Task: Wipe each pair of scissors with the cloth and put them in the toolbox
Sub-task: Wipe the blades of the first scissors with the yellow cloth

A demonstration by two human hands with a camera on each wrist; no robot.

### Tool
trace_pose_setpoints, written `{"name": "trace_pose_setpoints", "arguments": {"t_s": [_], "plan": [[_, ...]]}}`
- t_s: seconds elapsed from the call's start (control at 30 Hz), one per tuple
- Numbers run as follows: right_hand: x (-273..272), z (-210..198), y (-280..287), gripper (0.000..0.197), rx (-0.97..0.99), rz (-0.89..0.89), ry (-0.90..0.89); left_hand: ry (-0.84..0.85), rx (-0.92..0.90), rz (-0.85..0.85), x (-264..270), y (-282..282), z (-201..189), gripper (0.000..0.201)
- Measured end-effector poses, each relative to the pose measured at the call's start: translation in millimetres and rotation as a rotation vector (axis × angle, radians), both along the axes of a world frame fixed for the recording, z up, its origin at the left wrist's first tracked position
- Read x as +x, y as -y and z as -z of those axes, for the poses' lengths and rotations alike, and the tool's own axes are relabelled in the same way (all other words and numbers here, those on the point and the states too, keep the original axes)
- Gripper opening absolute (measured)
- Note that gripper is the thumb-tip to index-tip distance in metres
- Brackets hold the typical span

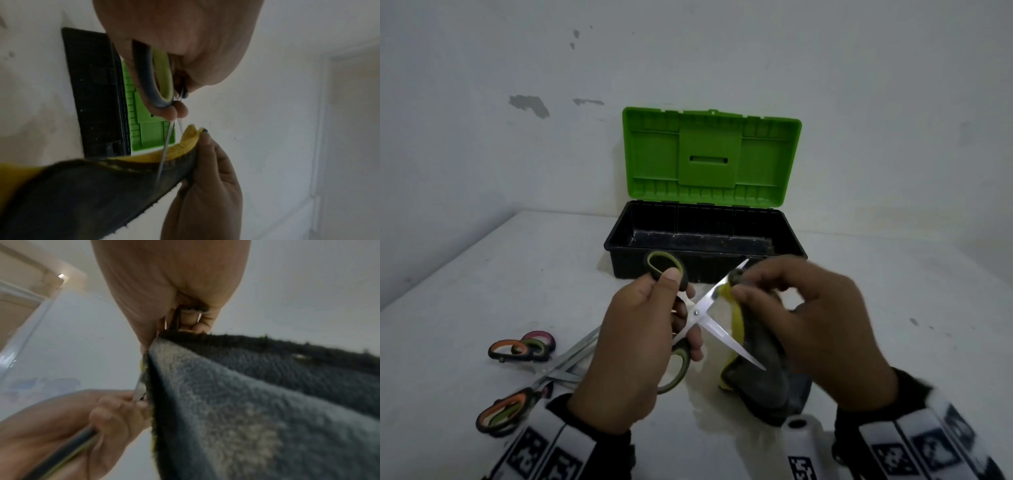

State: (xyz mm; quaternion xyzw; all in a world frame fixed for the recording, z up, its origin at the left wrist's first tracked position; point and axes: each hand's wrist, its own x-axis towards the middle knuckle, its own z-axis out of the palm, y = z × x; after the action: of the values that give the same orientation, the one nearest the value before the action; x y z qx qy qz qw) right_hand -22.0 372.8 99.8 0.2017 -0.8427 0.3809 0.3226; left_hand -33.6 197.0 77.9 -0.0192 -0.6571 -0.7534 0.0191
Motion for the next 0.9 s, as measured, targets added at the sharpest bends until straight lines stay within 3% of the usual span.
{"name": "trace_pose_setpoints", "arguments": {"t_s": [0.13,0.3,0.43,0.6,0.73,0.9], "plan": [[5,6,12,0.011,0.158,-0.047,-0.029,0.091,0.051,0.047,1,-3,-2,0.037],[-4,7,8,0.006,-0.029,0.037,0.03,0.118,0.046,0.065,3,0,-4,0.038],[4,12,18,0.006,0.067,-0.046,0.054,0.133,0.061,0.074,3,1,-5,0.036],[-5,9,6,0.008,-0.094,0.119,0.0,0.11,0.022,0.077,4,-1,-7,0.037],[7,14,18,0.005,0.015,-0.034,0.079,0.093,-0.003,0.094,4,-1,-7,0.037],[-6,12,4,0.01,-0.149,0.166,0.015,0.074,-0.014,0.095,3,-2,-7,0.038]]}}
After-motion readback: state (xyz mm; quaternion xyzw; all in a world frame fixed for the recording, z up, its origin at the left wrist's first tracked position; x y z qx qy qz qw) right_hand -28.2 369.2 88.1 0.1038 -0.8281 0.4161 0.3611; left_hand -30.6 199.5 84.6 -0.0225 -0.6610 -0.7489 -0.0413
